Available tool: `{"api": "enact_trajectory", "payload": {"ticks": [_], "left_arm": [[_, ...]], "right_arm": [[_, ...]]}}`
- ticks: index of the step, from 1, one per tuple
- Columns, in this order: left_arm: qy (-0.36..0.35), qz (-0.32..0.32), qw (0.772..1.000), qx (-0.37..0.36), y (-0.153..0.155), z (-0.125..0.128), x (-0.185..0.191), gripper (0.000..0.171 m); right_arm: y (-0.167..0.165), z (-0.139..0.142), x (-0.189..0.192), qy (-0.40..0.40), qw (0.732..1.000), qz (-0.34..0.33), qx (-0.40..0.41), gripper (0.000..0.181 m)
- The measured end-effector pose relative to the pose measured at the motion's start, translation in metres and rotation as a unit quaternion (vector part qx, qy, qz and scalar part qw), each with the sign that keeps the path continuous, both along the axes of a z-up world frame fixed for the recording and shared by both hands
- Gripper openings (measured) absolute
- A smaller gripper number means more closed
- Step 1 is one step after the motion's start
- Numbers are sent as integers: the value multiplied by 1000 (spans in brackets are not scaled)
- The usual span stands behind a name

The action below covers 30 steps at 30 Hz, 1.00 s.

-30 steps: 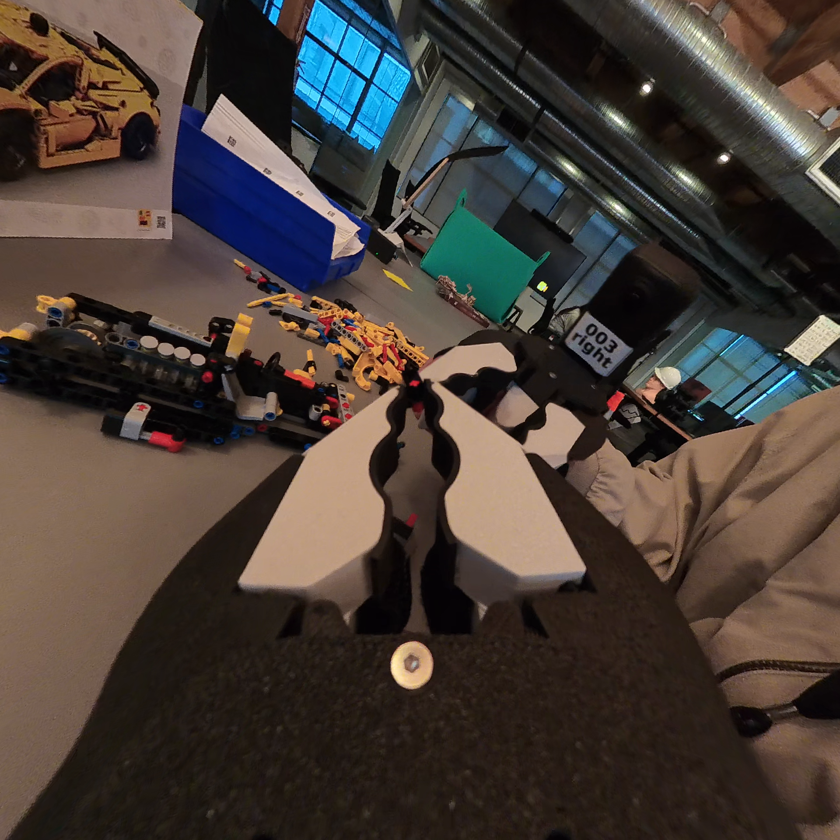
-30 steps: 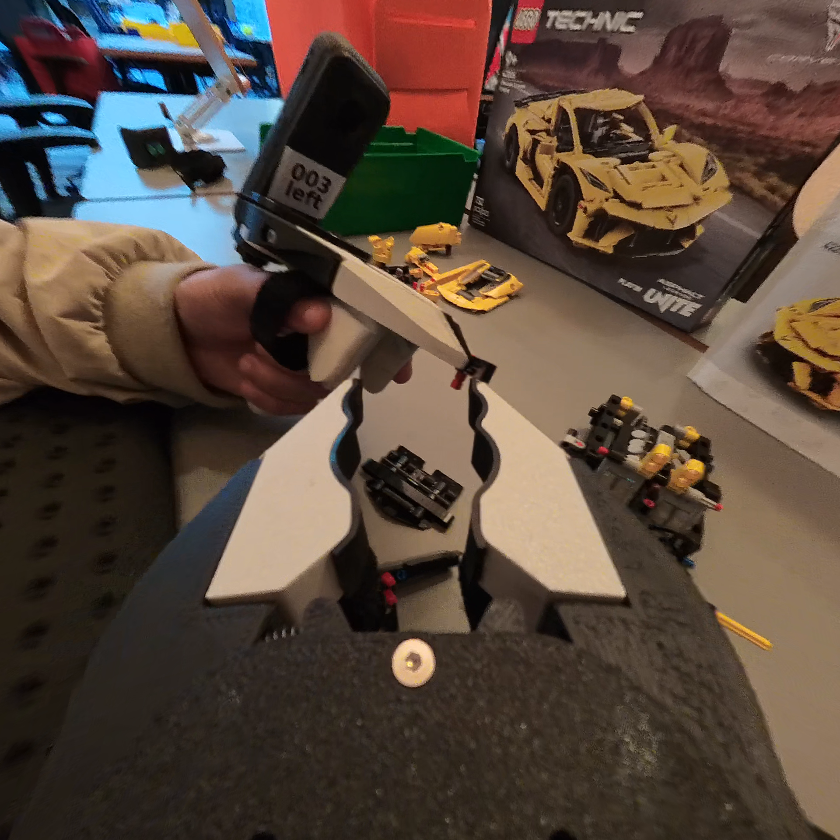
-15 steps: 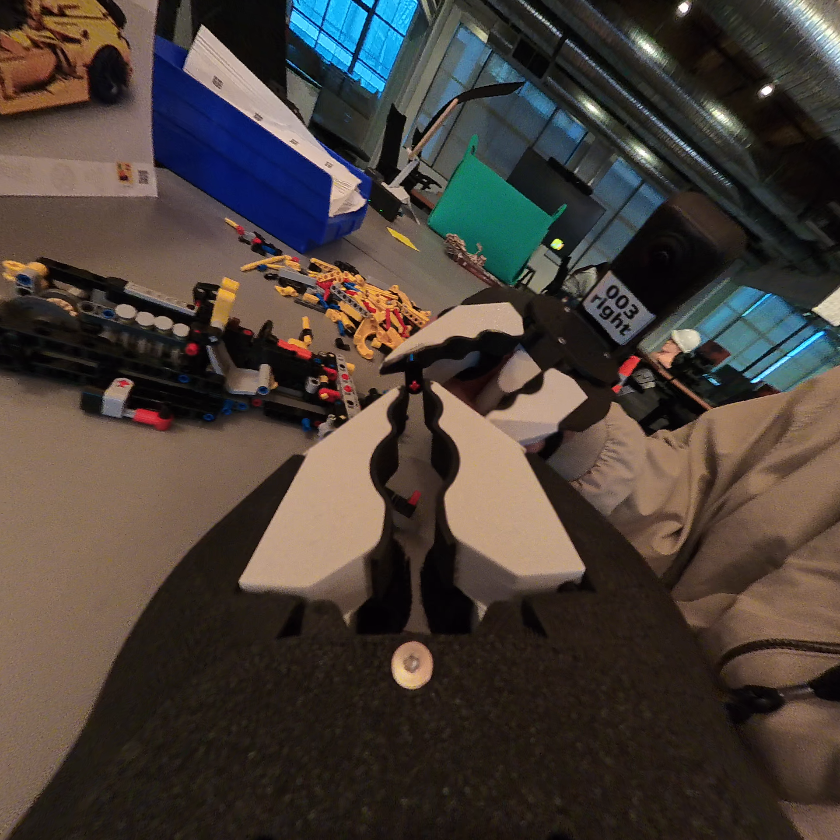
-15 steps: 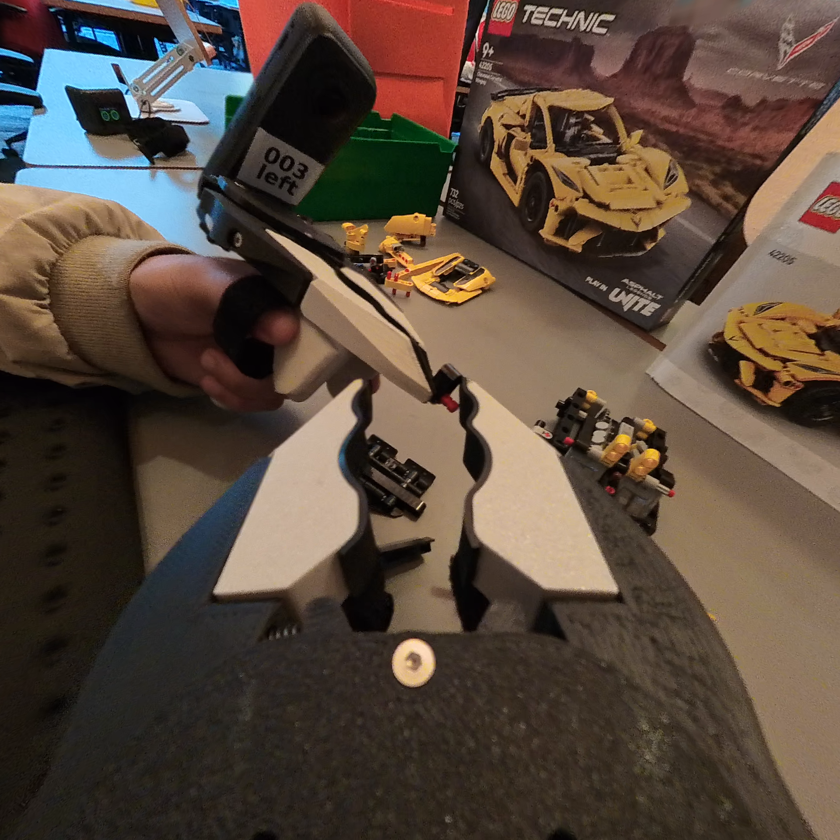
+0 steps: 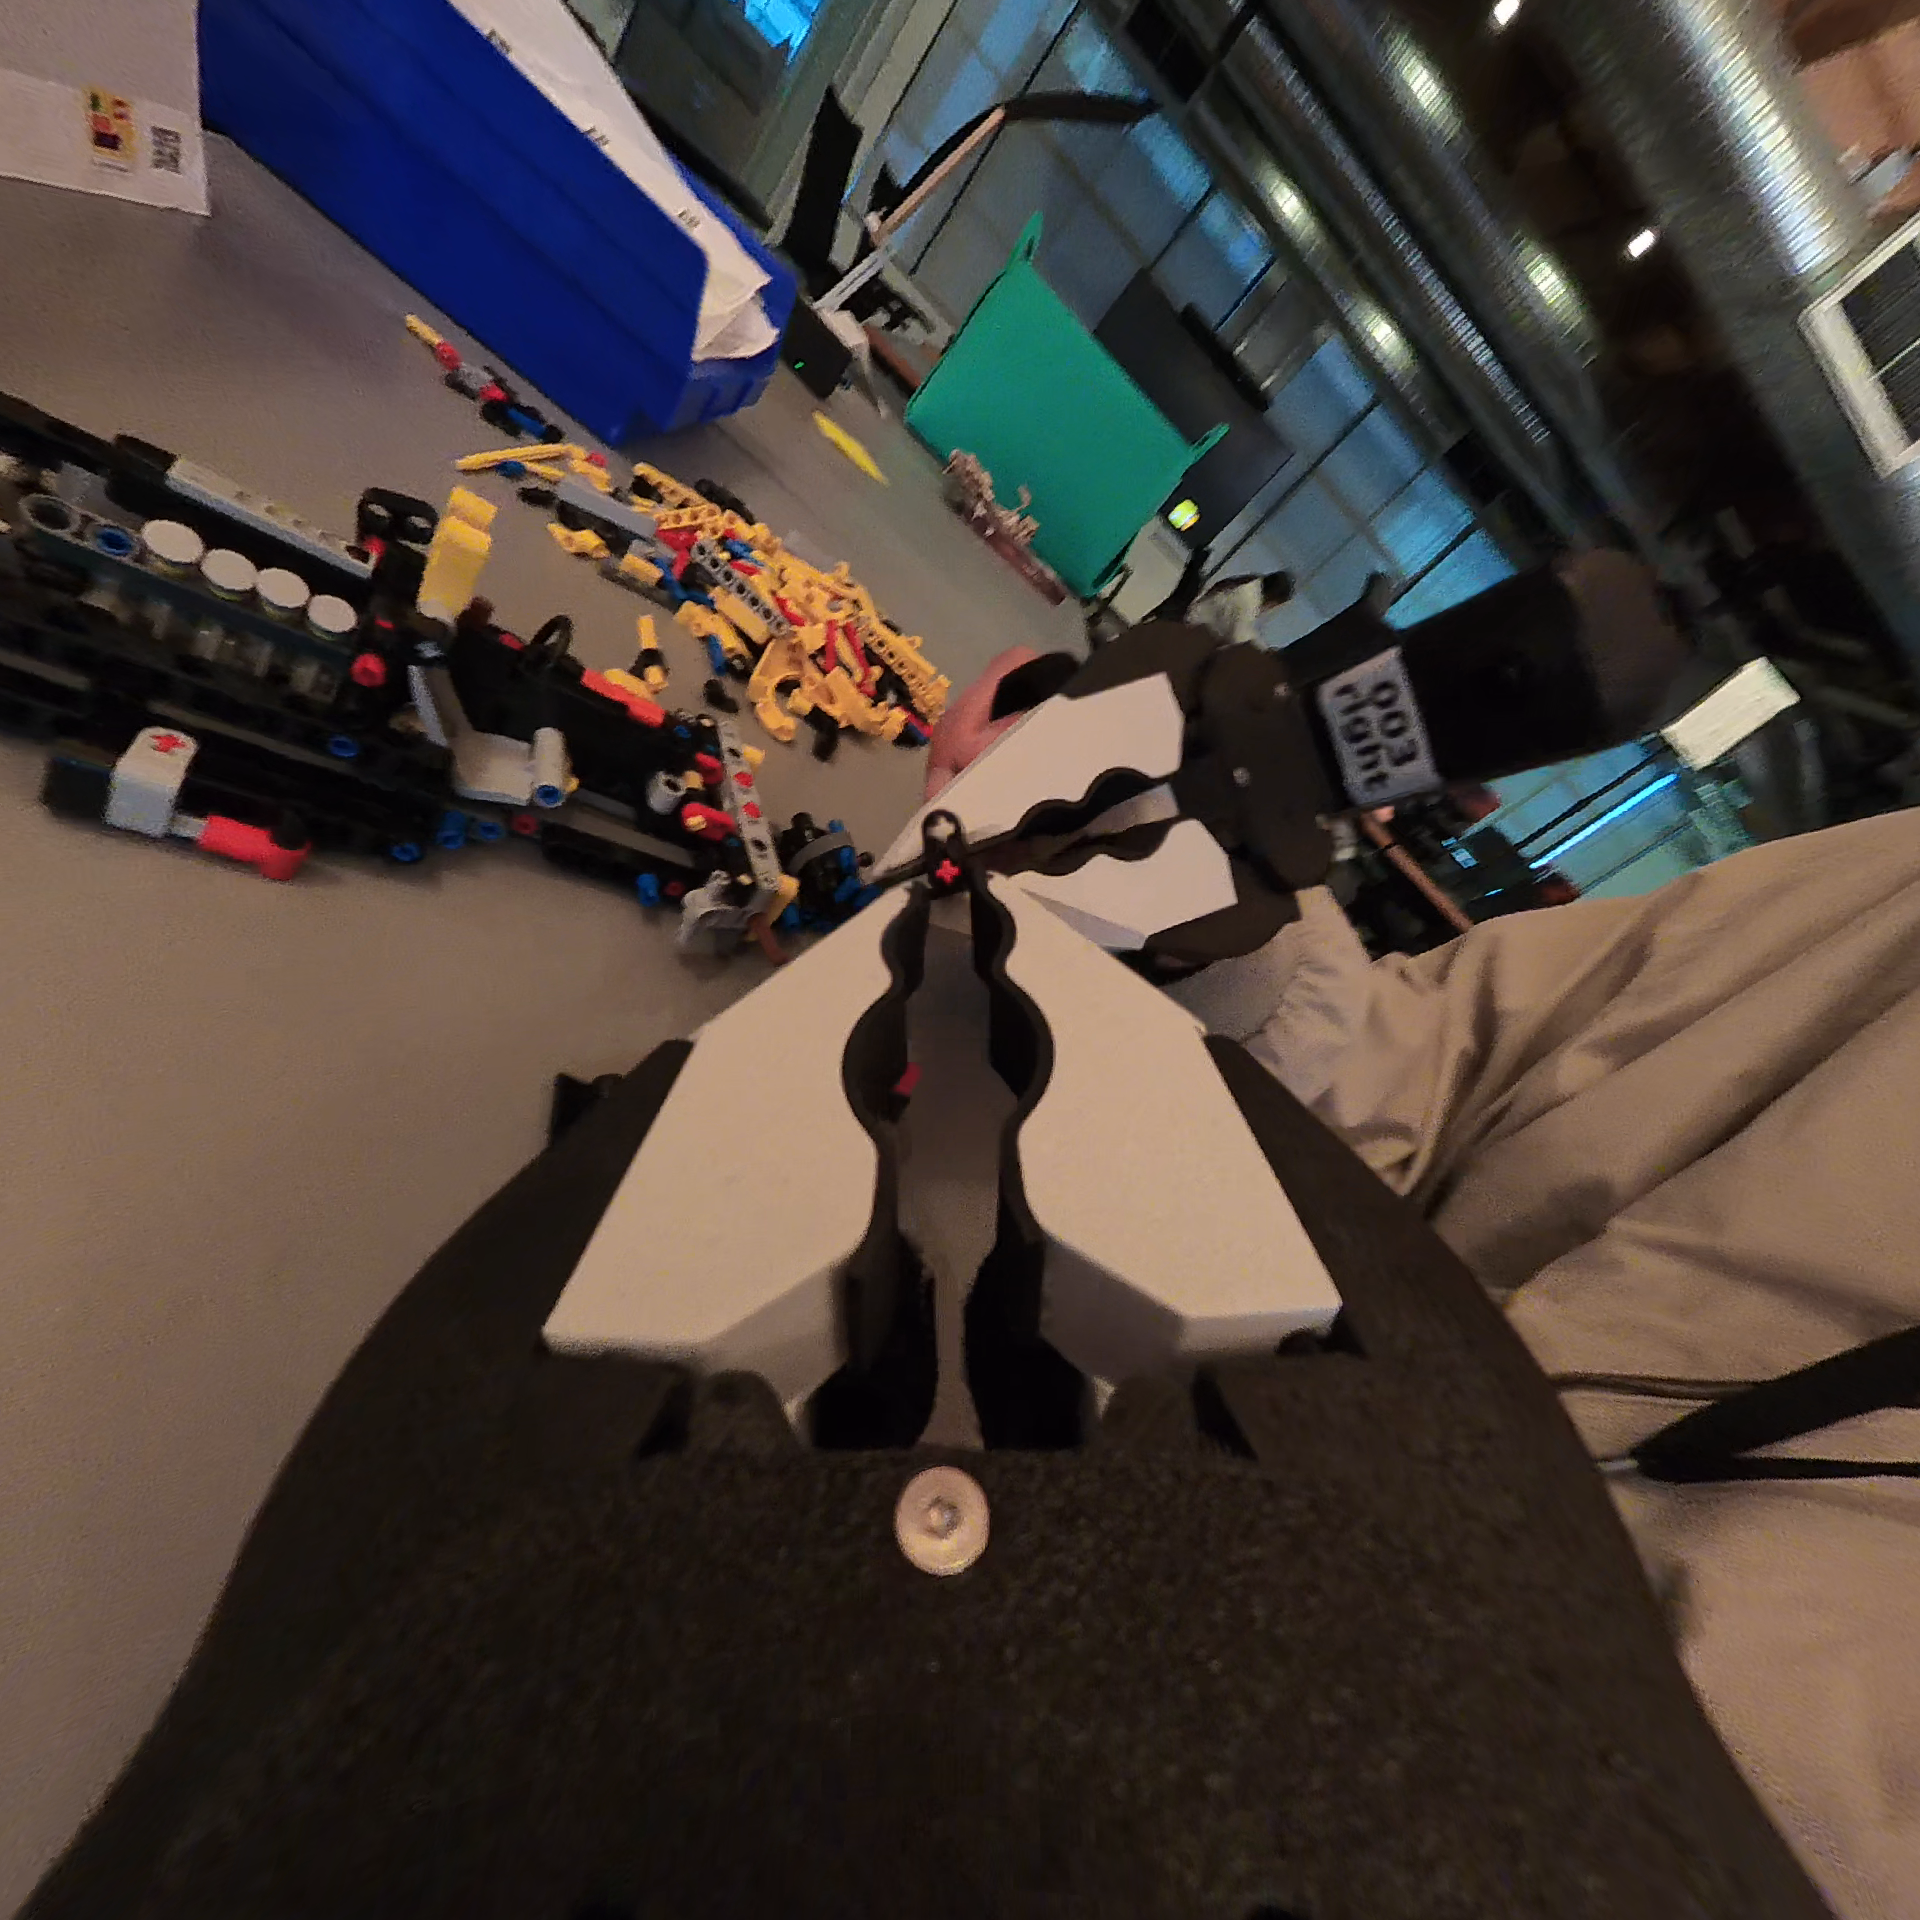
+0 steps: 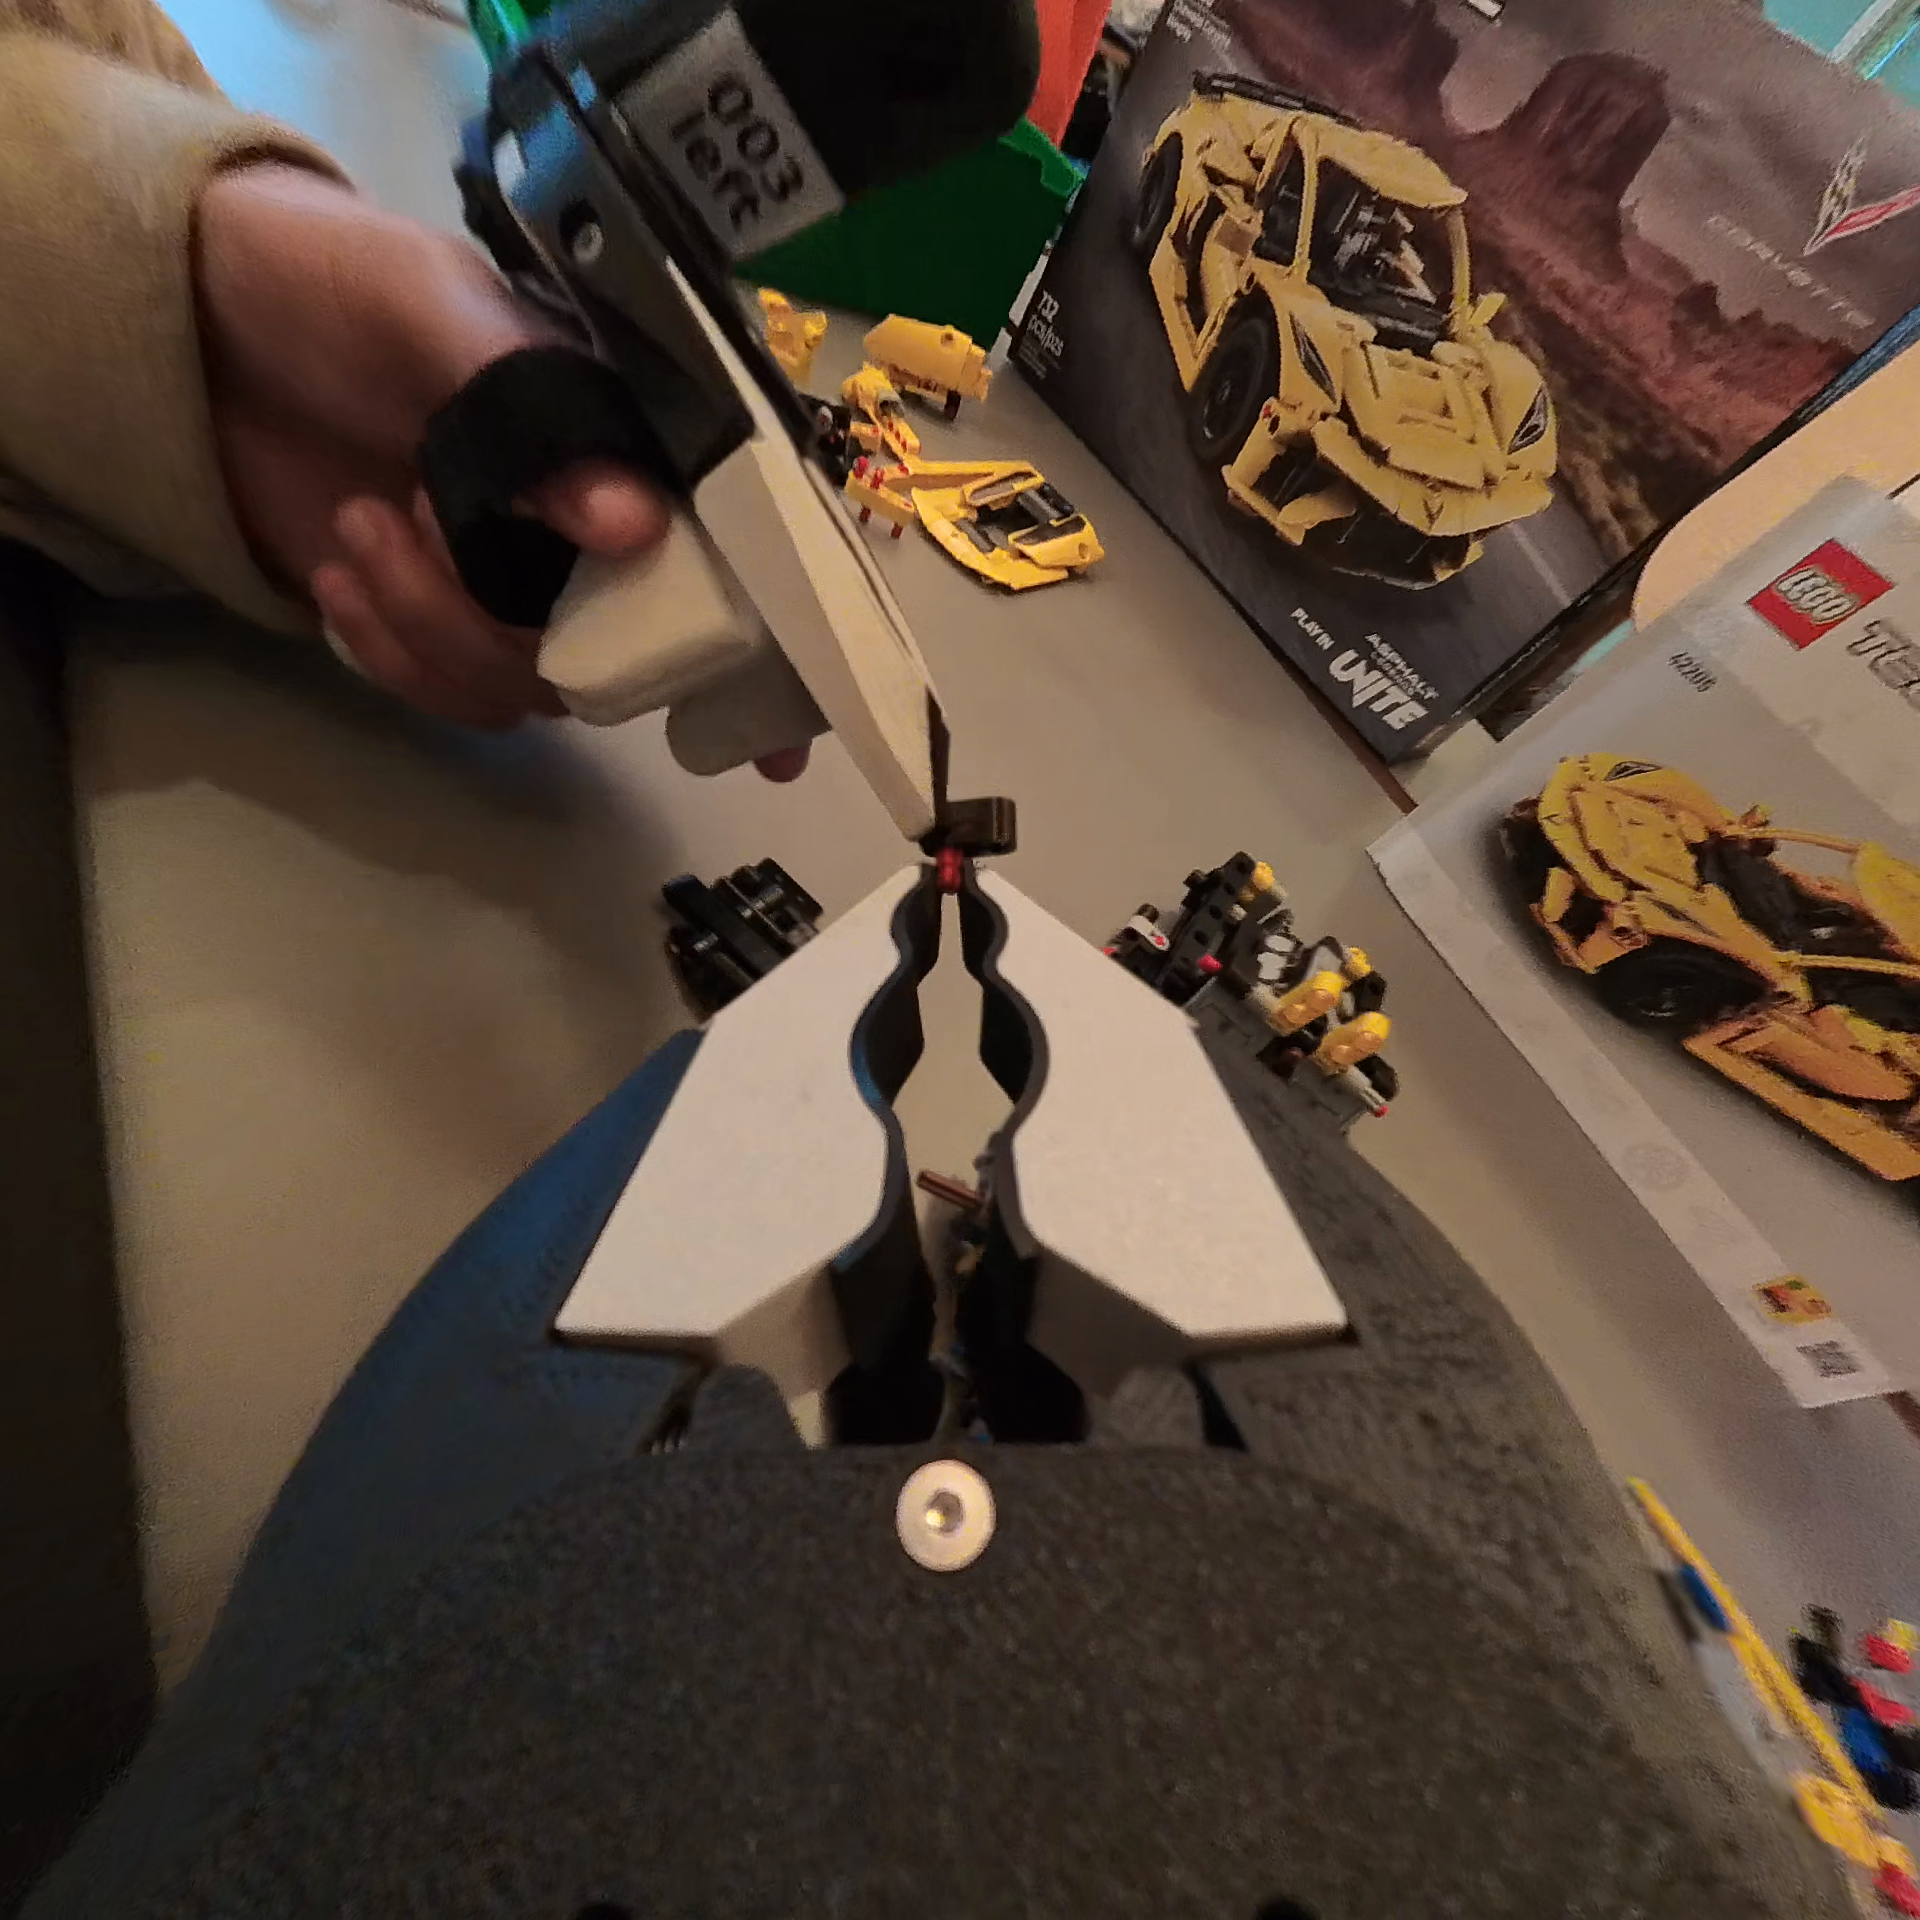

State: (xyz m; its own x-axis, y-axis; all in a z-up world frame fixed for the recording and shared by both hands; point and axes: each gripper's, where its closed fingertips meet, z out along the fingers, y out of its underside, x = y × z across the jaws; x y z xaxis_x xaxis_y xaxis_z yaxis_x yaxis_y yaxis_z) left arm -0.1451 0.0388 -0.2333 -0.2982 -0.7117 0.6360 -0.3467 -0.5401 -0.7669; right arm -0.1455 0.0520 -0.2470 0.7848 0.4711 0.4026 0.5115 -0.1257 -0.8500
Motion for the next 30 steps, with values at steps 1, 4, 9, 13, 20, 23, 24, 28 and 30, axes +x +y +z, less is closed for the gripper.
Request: {"api": "enact_trajectory", "payload": {"ticks": [1,4,9,13,20,23,24,28,30], "left_arm": [[9,6,1000,15,2,-3,1,14],[15,4,1000,22,0,-6,2,22],[18,6,999,38,1,-8,0,8],[-5,-1,999,42,-2,1,-3,7],[-141,-22,990,5,-9,52,-19,6],[-148,-27,988,29,-16,52,-19,6],[-149,-29,988,32,-17,52,-19,6],[-148,-30,988,39,-20,50,-18,6],[-148,-28,988,40,-19,50,-17,7]], "right_arm": [[0,-2,1,-20,1000,-3,5,2],[1,-10,-2,-66,998,-4,4,2],[1,-14,-4,-65,998,1,-6,2],[-4,-8,-9,48,997,12,-51,3],[-25,47,-21,420,885,148,-135,25],[-31,61,-25,458,861,181,-128,21],[-33,63,-26,465,855,191,-128,18],[-32,58,-24,455,862,182,-132,9],[-28,52,-23,444,869,168,-137,12]]}}
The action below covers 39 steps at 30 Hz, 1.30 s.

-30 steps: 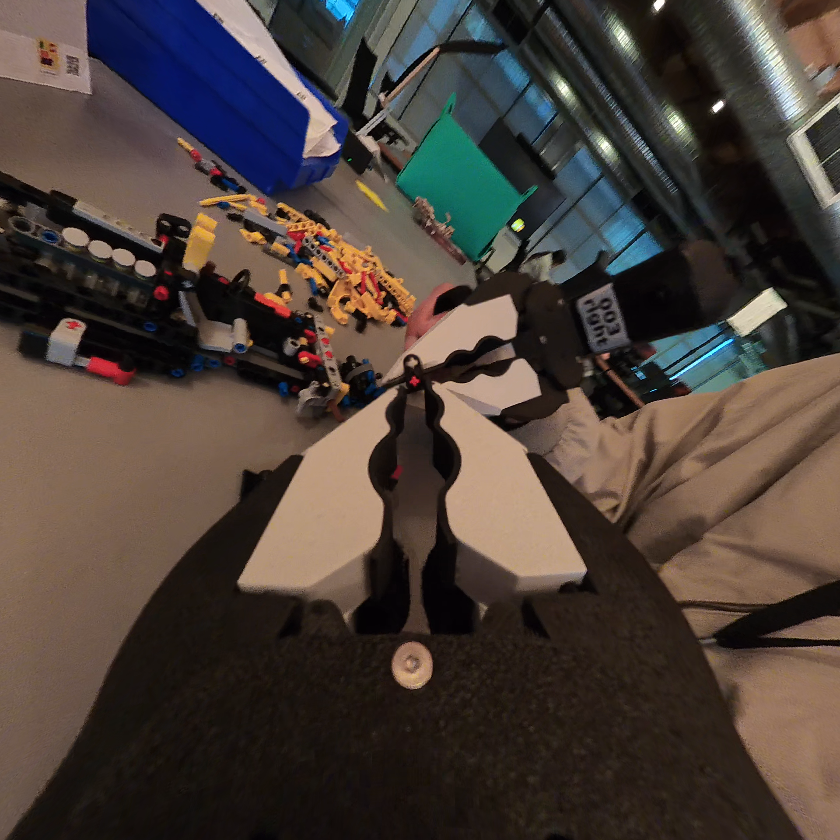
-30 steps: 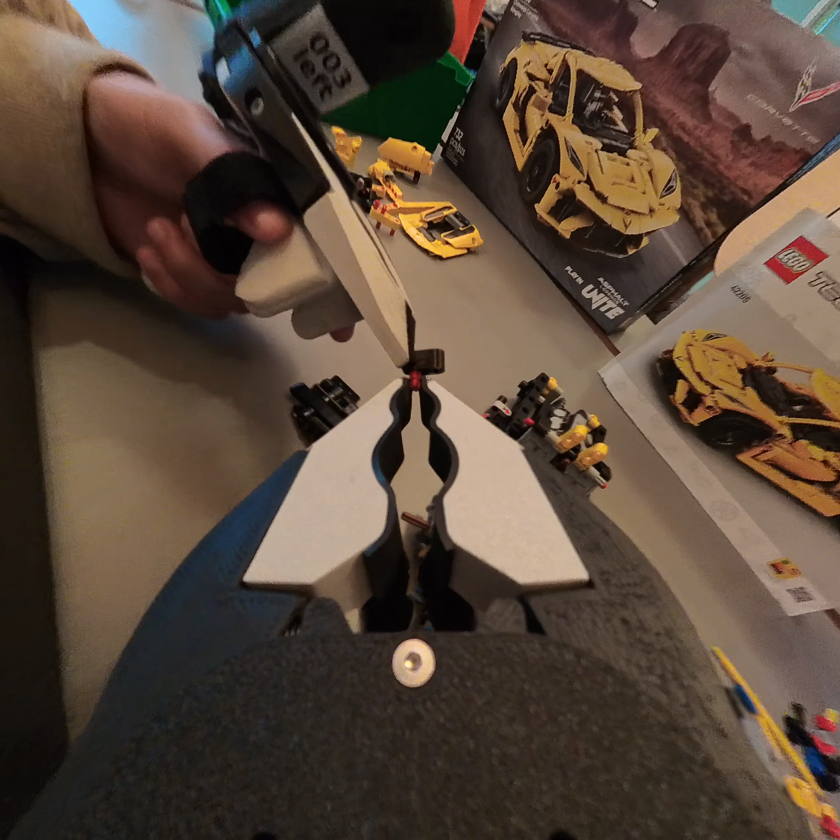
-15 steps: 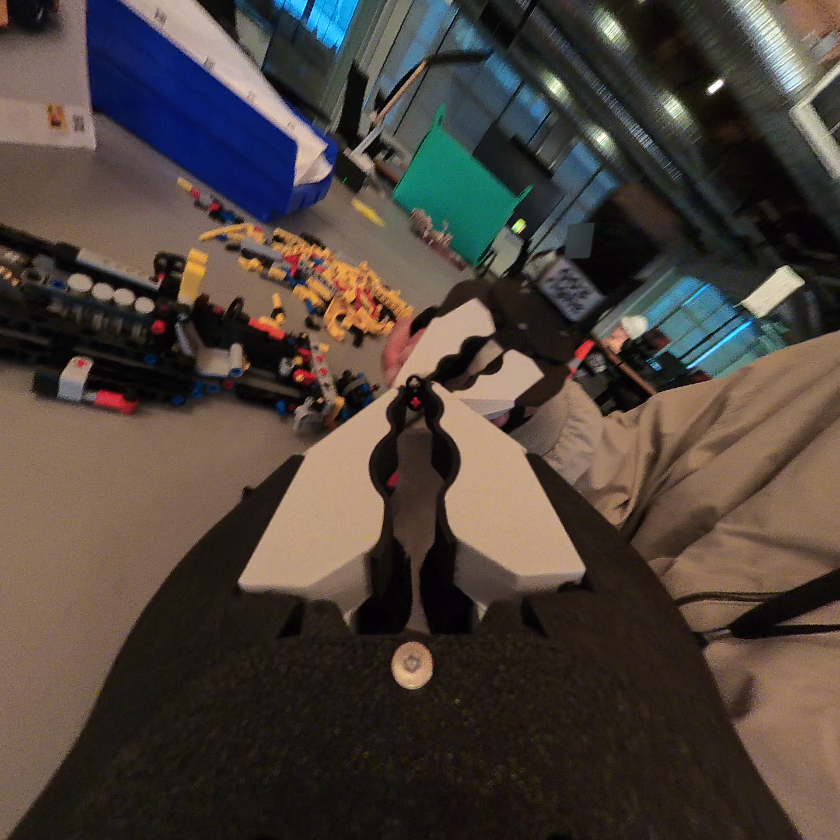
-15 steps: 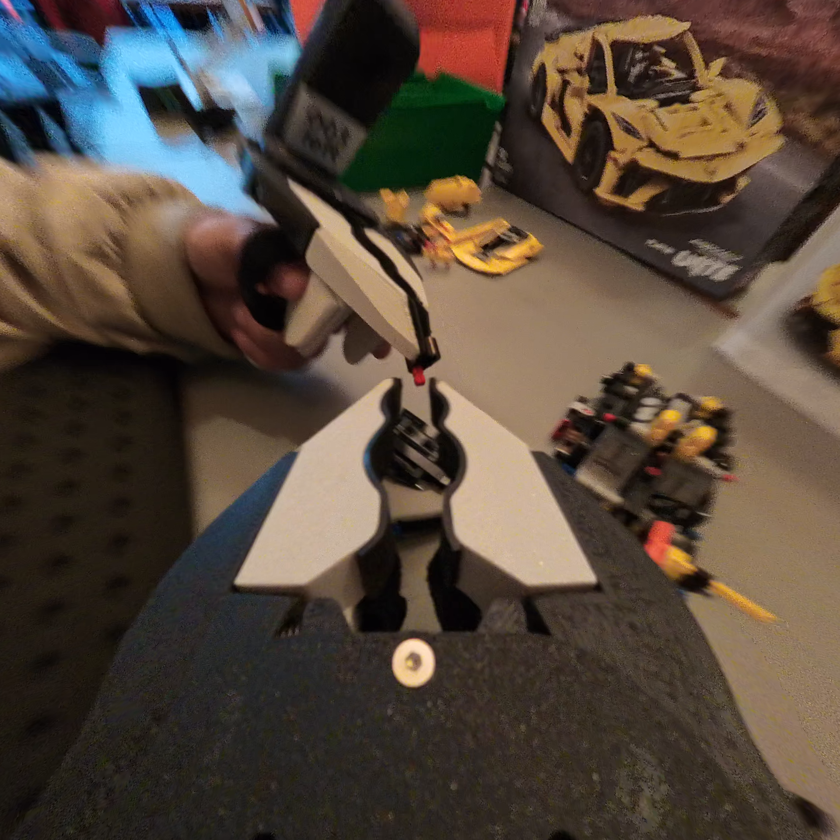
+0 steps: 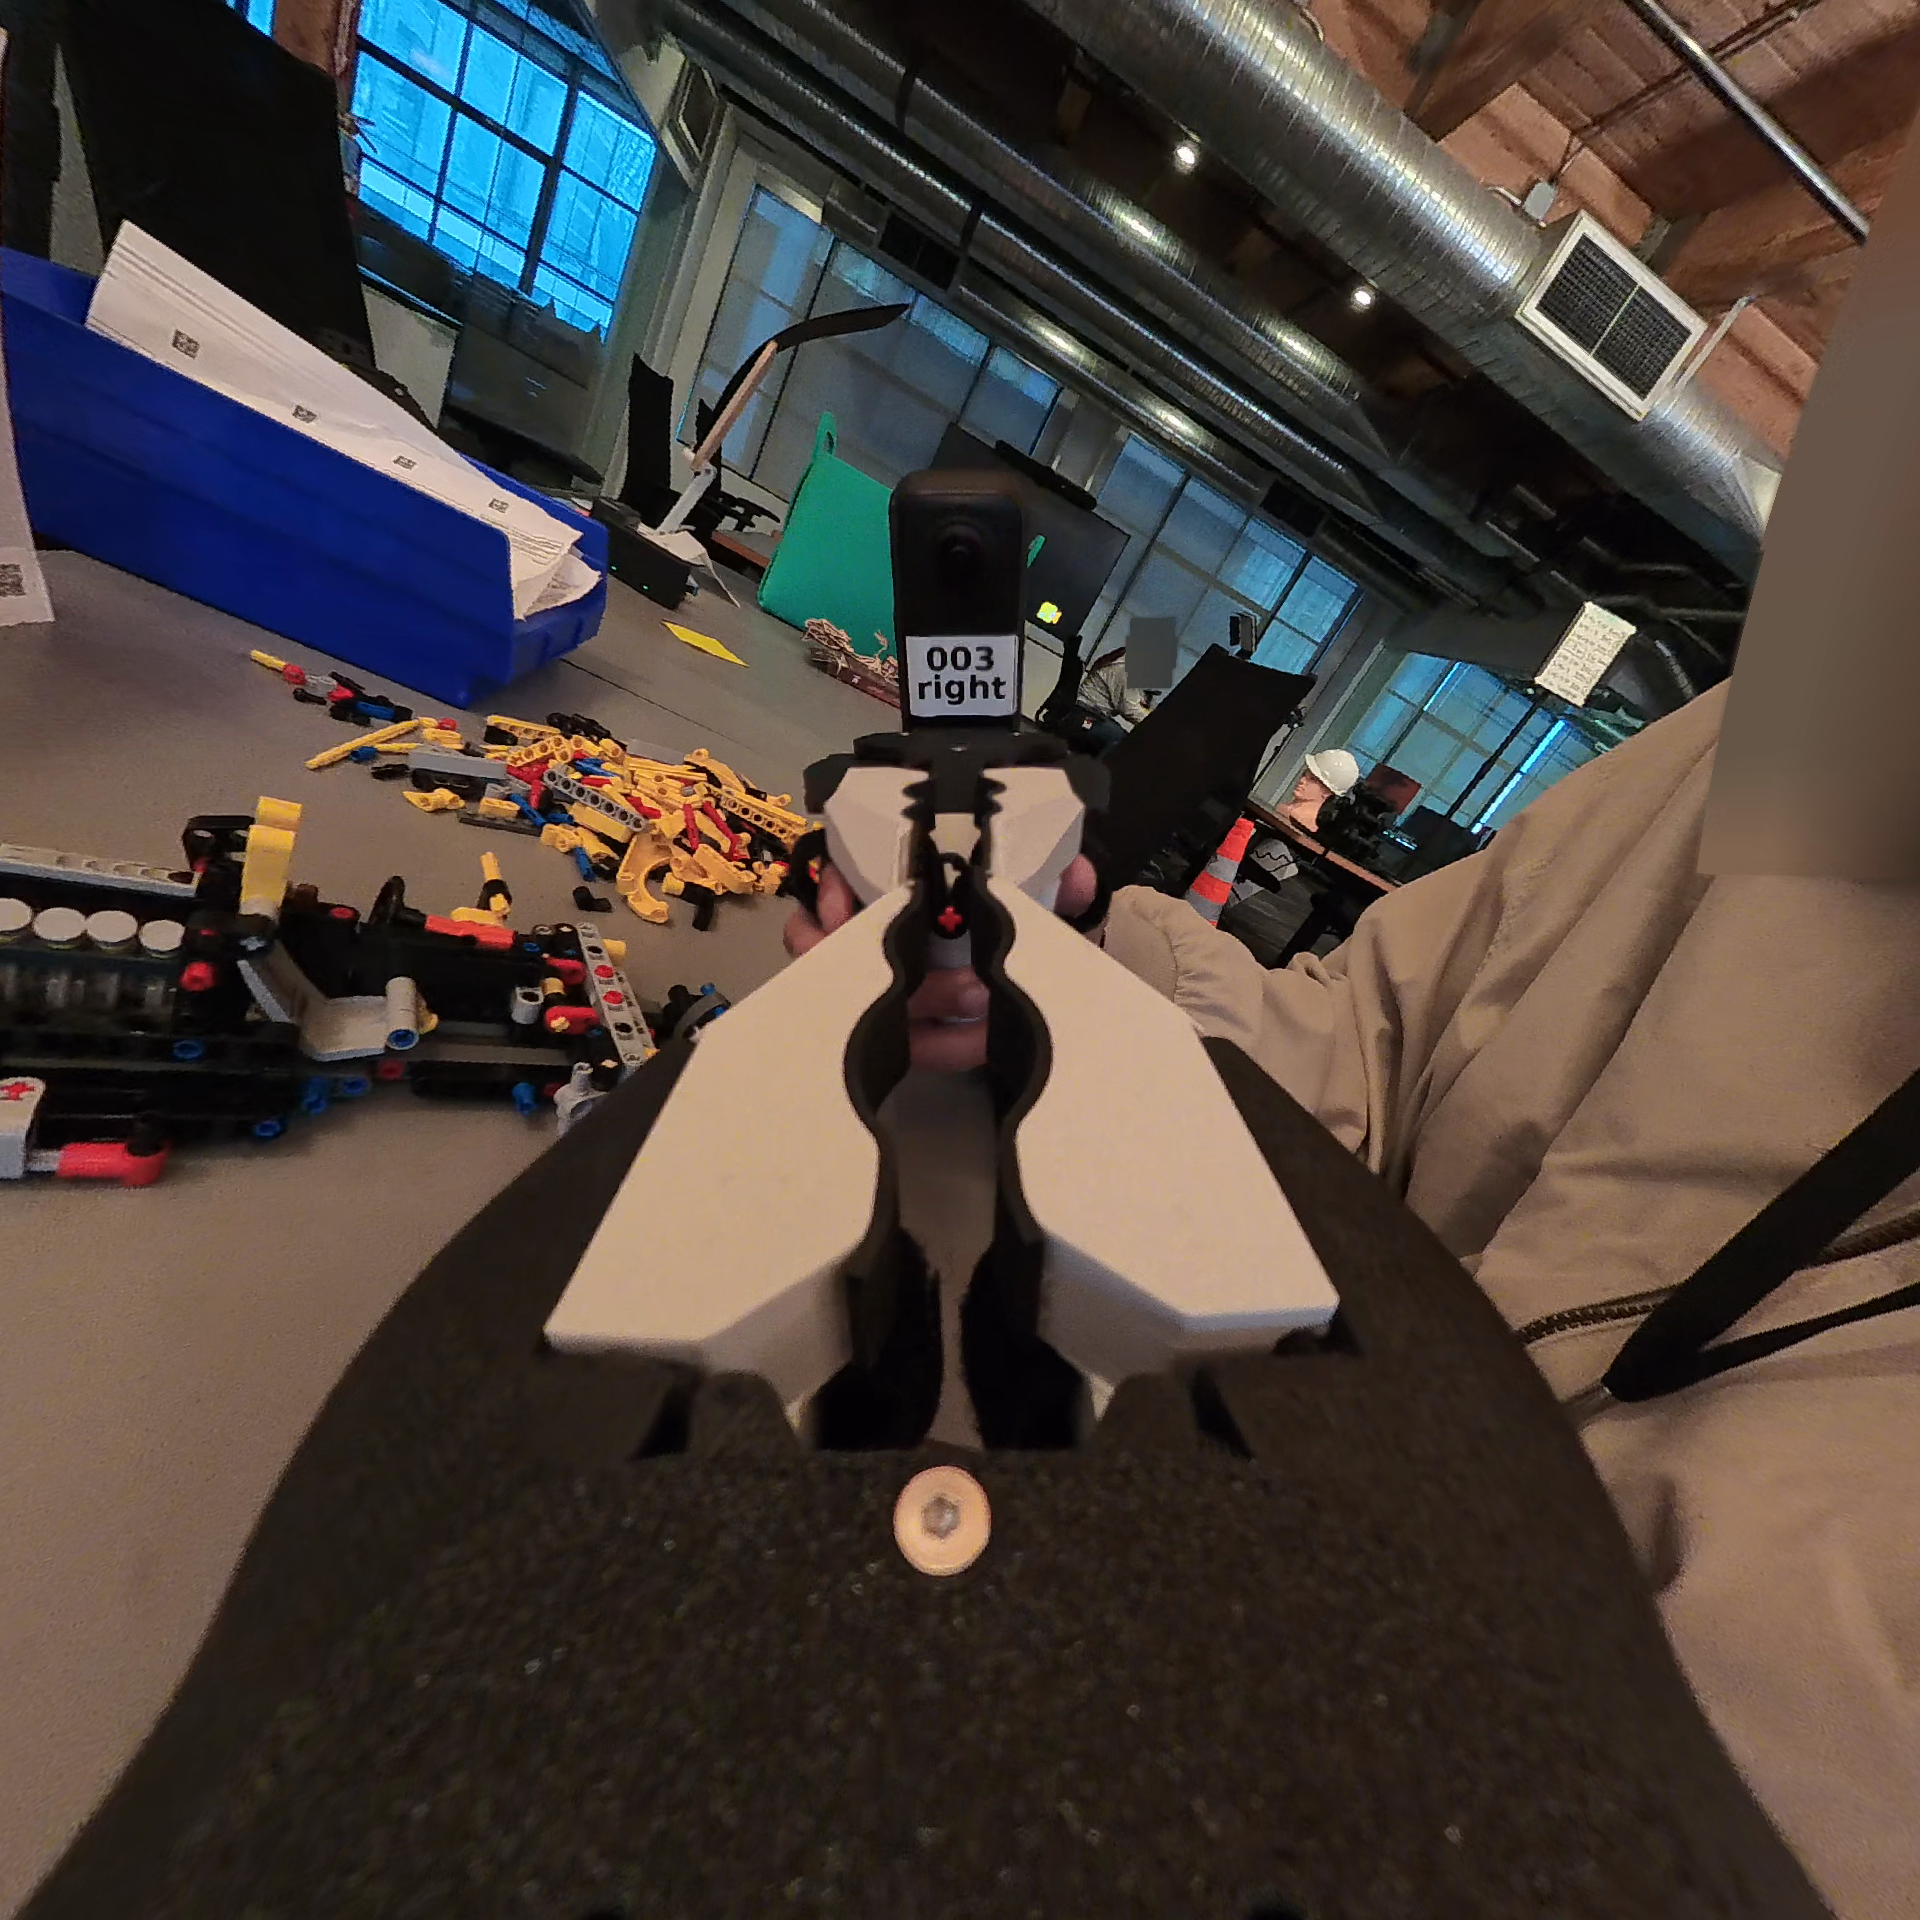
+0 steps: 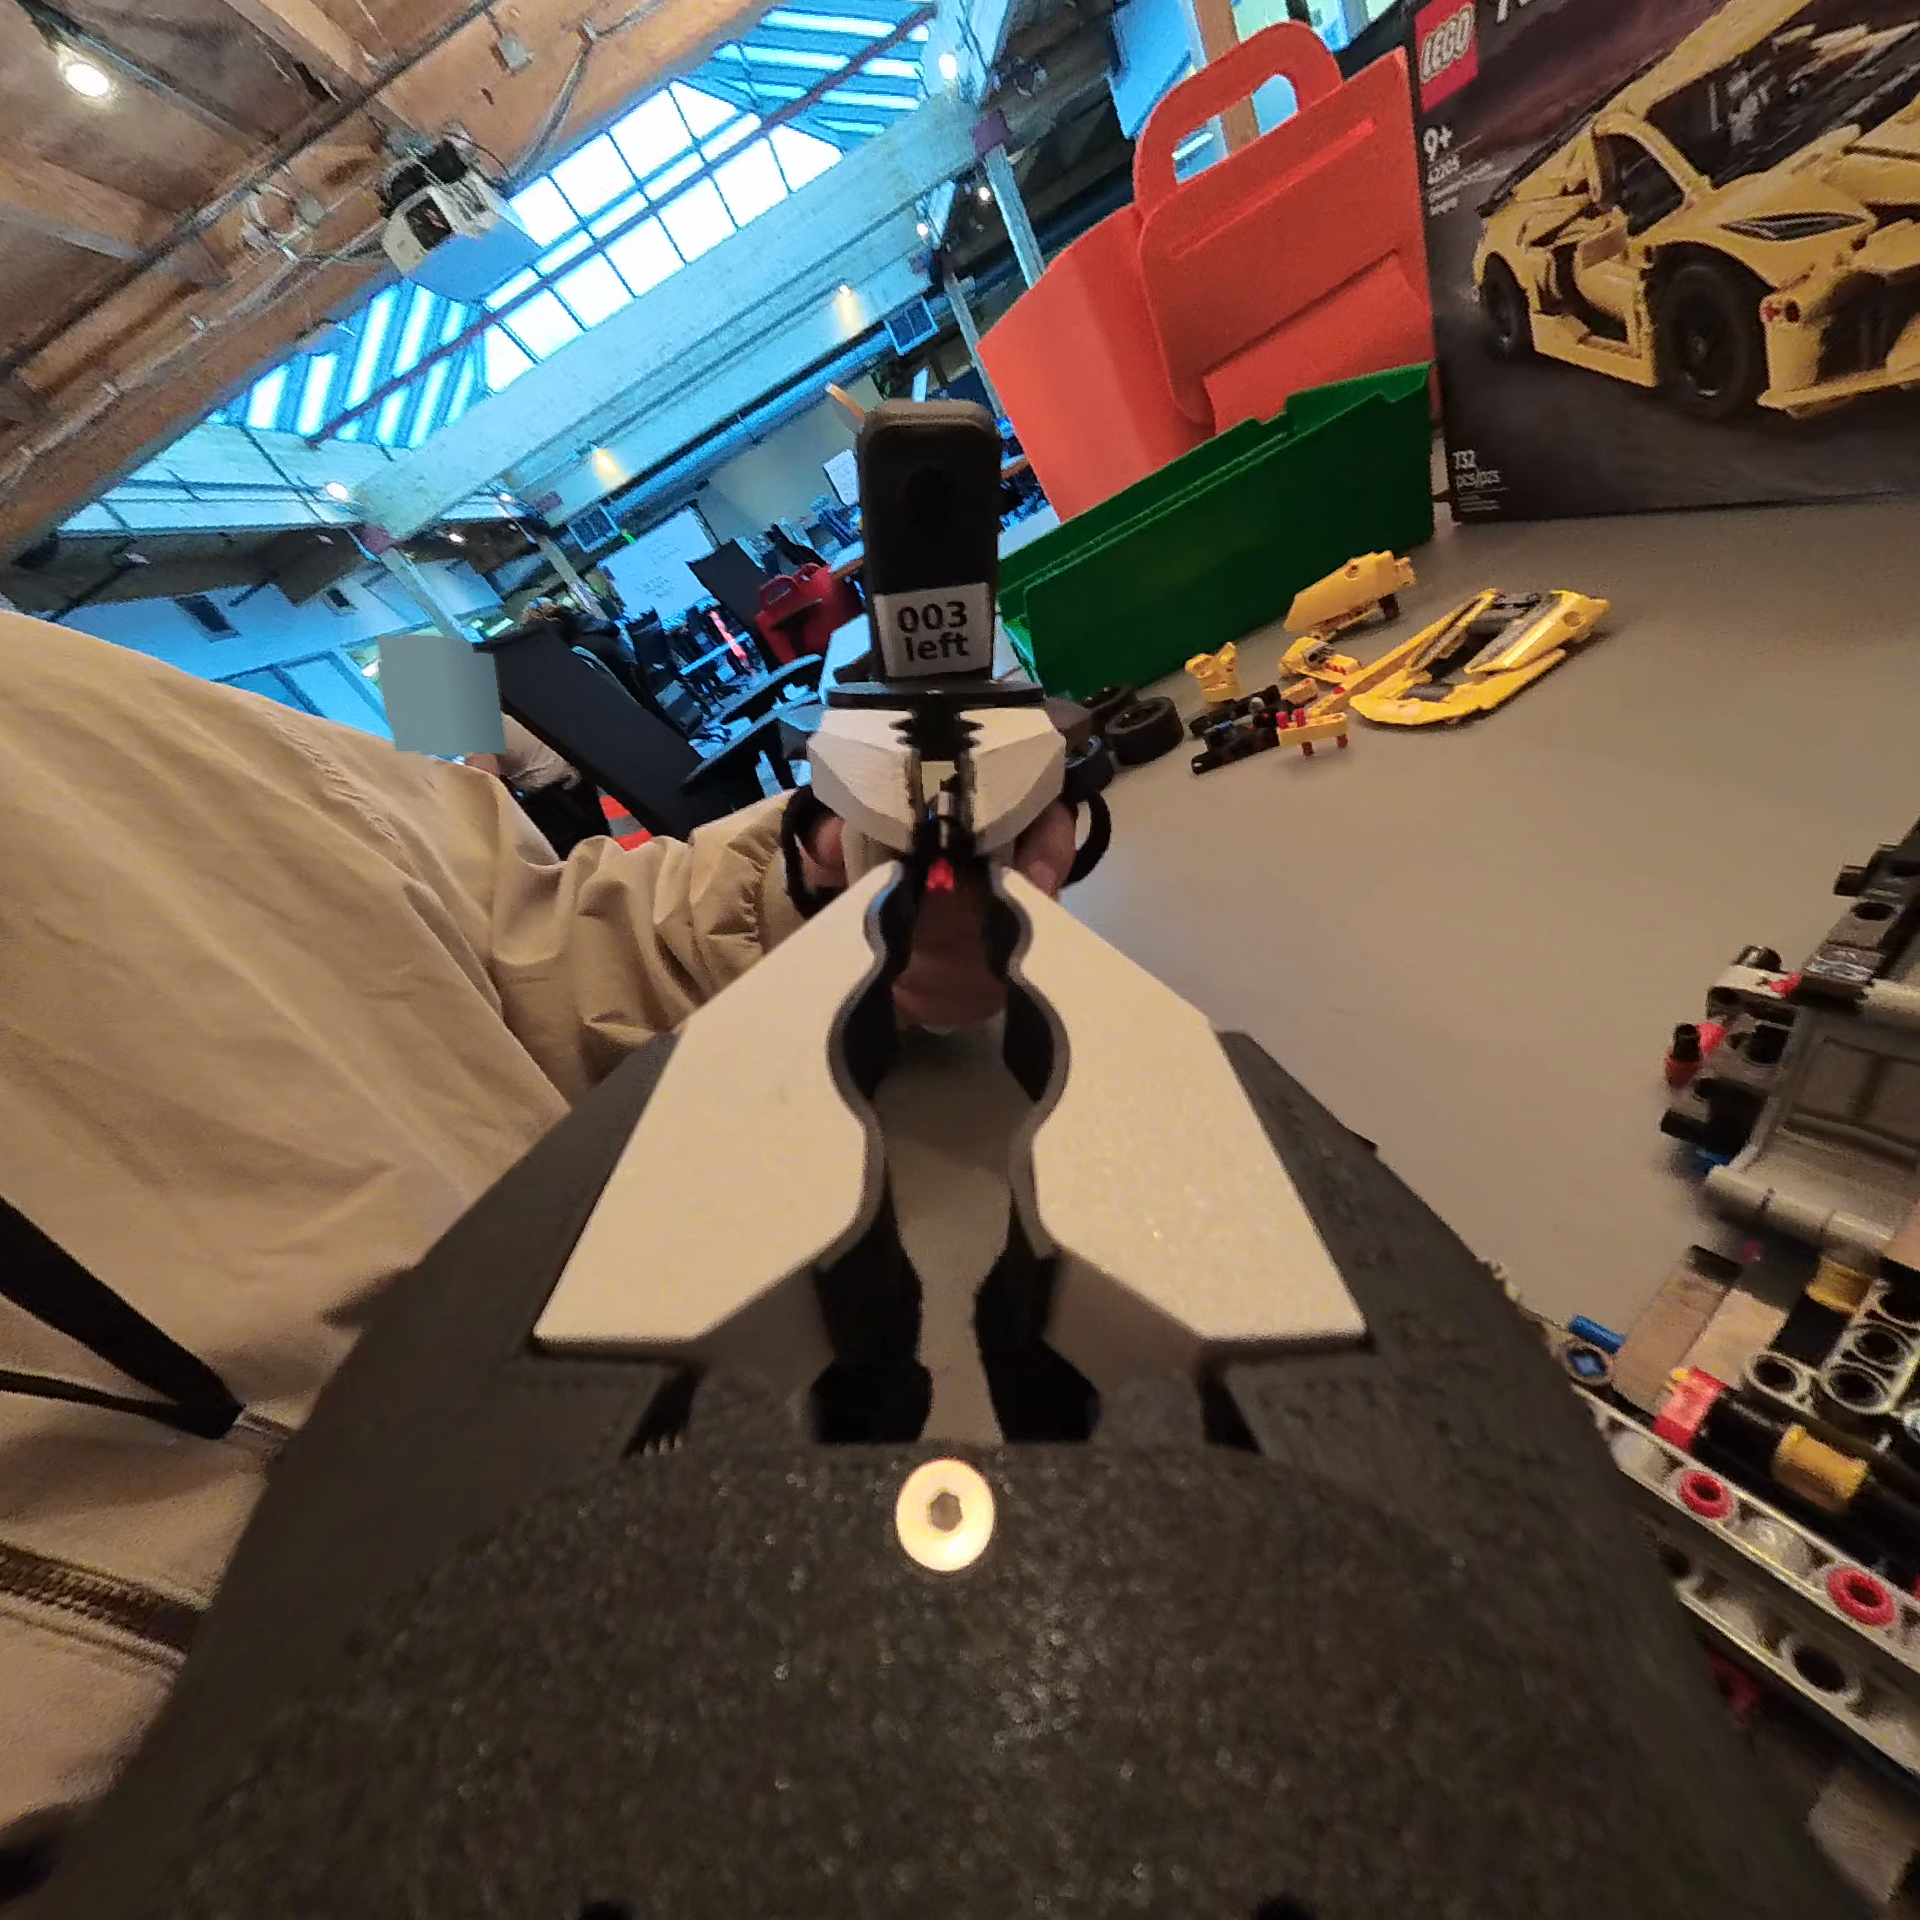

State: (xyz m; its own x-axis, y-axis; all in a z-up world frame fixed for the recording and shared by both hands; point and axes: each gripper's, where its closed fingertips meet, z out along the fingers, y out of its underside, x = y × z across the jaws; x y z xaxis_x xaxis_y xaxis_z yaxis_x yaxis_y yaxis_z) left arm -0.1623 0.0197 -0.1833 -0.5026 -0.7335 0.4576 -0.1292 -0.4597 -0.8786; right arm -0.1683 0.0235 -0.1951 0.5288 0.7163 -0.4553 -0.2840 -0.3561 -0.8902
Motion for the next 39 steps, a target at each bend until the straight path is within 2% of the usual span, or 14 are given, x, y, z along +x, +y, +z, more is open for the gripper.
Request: {"api": "enact_trajectory", "payload": {"ticks": [3,7,18,25,26,27,28,29,31,34,36,39], "left_arm": [[0,-1,1000,1,-1,0,-1,7],[1,1,1000,6,-1,0,0,7],[-2,-23,1000,6,-11,2,-3,7],[-11,-6,995,97,-8,0,-9,6],[-20,7,995,93,2,4,-15,6],[-30,29,997,71,21,10,-23,6],[-40,61,996,51,42,16,-30,6],[-46,80,995,39,55,20,-34,6],[-35,82,995,47,53,16,-28,6],[1,55,997,51,33,-1,-12,6],[4,34,998,49,22,-4,-10,6],[18,62,996,60,26,-8,-3,7]], "right_arm": [[-2,1,-2,3,1000,9,2,3],[-2,1,-1,-5,1000,2,7,3],[-10,3,-4,3,999,35,7,2],[-8,5,-4,5,999,42,9,2],[-6,22,18,53,998,3,36,0],[-11,47,64,147,987,-33,58,1],[-15,50,107,169,981,-74,64,1],[-19,42,125,130,985,-101,57,1],[-24,44,131,126,983,-116,64,2],[-16,32,121,108,988,-100,35,1],[-15,32,118,91,990,-97,36,1],[-11,19,96,57,995,-77,17,2]]}}
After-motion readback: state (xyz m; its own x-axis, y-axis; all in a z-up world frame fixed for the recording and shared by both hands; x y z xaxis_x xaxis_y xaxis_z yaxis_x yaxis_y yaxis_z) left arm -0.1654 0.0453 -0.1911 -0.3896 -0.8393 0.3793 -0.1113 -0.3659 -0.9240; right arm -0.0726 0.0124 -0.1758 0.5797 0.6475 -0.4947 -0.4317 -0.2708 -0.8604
